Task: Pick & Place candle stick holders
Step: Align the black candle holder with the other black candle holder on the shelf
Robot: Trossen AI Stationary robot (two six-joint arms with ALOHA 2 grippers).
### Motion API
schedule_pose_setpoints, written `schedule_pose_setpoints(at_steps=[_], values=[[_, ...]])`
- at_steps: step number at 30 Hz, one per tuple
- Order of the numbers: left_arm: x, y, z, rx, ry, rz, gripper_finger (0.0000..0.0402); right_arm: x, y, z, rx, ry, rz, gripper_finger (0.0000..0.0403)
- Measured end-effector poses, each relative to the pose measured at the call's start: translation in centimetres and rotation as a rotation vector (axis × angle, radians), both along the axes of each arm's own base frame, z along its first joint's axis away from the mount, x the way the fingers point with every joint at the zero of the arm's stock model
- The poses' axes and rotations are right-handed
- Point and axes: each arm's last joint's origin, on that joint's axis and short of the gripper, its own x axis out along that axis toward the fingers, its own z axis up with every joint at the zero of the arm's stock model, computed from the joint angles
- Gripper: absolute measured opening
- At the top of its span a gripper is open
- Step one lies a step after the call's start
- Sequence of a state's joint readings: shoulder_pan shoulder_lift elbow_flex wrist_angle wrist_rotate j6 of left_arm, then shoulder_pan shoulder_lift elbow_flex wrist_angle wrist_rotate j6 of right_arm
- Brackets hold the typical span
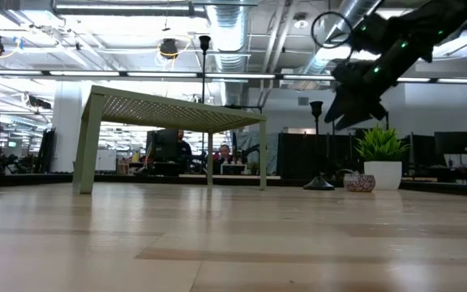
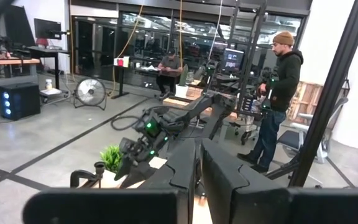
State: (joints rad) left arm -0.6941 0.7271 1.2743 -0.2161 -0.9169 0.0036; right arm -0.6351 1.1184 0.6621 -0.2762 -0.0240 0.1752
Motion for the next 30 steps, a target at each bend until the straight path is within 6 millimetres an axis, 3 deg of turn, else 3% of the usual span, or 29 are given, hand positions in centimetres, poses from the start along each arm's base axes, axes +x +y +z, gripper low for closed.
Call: schedule_pose_setpoints(at_steps=[8, 21, 25, 30], values=[[0.5, -0.4, -0.1, 0.010, 0.012, 0.000, 0.0025, 2.1, -1.4, -1.8, -0.055, 0.011, -0.078, 0.0274], [0.6, -0.5, -0.1, 0.006, 0.013, -0.002, 0.0025, 3.7, -2.1, -2.5, -0.193, 0.023, -0.059, 0.0261], [0.6, -0.5, -0.1, 0.004, 0.012, -0.002, 0.0025, 3.8, -2.1, -2.6, -0.194, 0.024, -0.060, 0.0200], [0.6, -0.5, -0.1, 0.004, 0.011, -0.002, 0.0025, 3.8, -2.1, -2.5, -0.205, 0.029, -0.055, 0.0035]])
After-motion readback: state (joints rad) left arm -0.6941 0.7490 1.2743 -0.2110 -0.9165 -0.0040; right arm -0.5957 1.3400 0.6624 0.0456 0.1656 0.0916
